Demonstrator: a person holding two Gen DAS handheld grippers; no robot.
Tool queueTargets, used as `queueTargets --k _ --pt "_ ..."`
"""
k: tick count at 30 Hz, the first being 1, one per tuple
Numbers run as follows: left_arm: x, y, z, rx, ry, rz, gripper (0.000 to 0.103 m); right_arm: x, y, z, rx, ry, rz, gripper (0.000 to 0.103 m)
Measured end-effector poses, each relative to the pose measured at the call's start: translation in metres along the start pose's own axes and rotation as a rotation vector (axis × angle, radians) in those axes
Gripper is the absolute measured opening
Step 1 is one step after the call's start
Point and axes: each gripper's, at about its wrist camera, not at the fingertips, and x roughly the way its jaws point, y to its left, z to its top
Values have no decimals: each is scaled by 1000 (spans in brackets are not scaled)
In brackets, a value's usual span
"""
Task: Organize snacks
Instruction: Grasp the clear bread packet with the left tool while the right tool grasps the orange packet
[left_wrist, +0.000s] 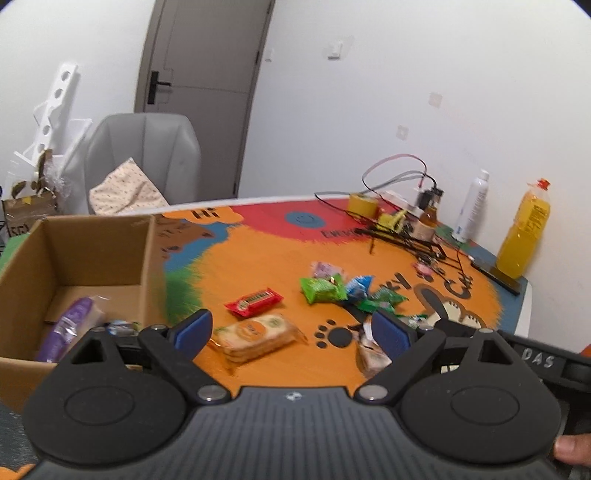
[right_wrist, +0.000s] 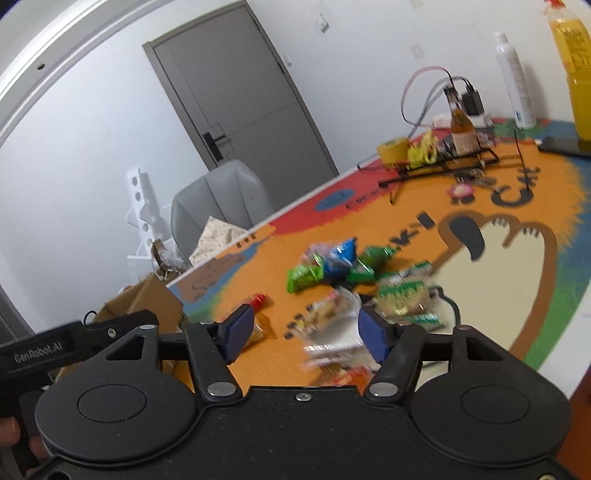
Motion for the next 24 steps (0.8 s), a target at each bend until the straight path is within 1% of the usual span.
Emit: queueTargets --k 5,11,13,15,16,18,20,22,24 --pt "13 -11 -7 20 25 -38 90 5 -11 -12 3 40 -27 64" --pt "34 -19 -15 18 70 -73 81 20 -18 -25 7 96 -61 64" --pt "41 -22 -18 20 86 -83 77 26 -20 -28 18 114 -44 64" --pt "47 -24 -20 24 95 -96 74 32 -20 -33 13 130 -52 58" --pt "50 -25 -21 25 98 -102 74 33 -19 -35 -2 124 -57 54" --pt "54 -28 -22 36 100 -105 74 34 -16 -37 -41 116 -80 42" --pt "59 -30 -22 42 102 -108 73 34 -19 -36 -40 122 -69 32" --pt "63 -32 -21 44 105 -115 70 33 -25 -35 -21 117 -62 28" --pt "68 -35 -20 49 110 -119 68 32 -32 -32 2 108 -57 26"
